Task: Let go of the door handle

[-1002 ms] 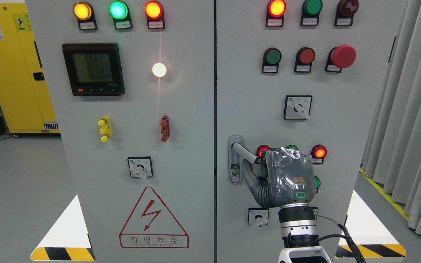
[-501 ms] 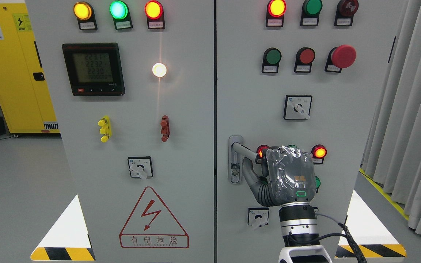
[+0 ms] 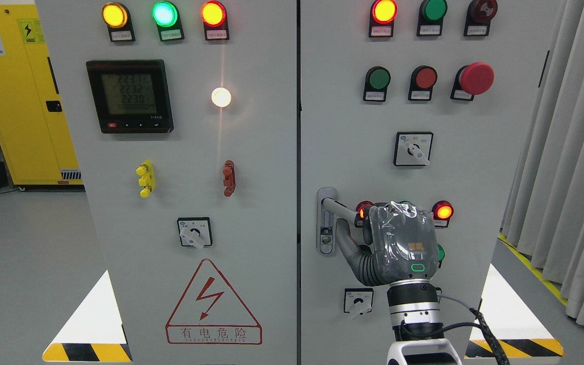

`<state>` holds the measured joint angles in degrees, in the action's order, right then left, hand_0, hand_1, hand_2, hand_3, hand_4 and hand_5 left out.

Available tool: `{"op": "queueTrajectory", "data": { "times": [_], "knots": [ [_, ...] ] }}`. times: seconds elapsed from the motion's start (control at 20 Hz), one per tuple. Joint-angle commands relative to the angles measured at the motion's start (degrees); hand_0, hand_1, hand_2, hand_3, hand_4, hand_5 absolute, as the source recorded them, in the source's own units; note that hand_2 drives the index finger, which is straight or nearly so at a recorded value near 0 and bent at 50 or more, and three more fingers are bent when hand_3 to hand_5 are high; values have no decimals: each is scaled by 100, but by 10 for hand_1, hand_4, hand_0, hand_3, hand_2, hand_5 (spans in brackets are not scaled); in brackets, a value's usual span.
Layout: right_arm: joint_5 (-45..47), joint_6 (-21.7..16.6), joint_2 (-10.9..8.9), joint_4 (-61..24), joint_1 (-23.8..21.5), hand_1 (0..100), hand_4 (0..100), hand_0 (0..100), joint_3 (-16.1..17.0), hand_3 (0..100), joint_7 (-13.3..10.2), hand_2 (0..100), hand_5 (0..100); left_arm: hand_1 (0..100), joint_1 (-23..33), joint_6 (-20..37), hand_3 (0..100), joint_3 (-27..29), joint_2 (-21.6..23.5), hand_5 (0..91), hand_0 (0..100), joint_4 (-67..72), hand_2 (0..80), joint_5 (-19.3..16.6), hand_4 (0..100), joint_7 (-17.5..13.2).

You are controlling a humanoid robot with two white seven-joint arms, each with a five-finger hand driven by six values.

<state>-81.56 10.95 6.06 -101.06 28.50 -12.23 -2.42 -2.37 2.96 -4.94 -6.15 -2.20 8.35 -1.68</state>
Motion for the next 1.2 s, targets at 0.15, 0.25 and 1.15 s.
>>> {"op": "queueTrajectory", "data": {
  "times": [0.15,0.25,1.15],
  "knots": [
    [0,-5,-17,-28,7,364,1000,501,71,1000,5,956,1000,556,0,3,0,1,0,0,120,0,0,0,0,1],
    [0,-5,-17,-28,16,364,1000,498,80,1000,5,956,1000,556,0,-6,0,1,0,0,120,0,0,0,0,1],
    [0,-40,-8,-133,-124,360,1000,485,150,1000,-30,959,1000,556,0,-6,0,1,0,0,120,0,0,0,0,1]
  ]
}}
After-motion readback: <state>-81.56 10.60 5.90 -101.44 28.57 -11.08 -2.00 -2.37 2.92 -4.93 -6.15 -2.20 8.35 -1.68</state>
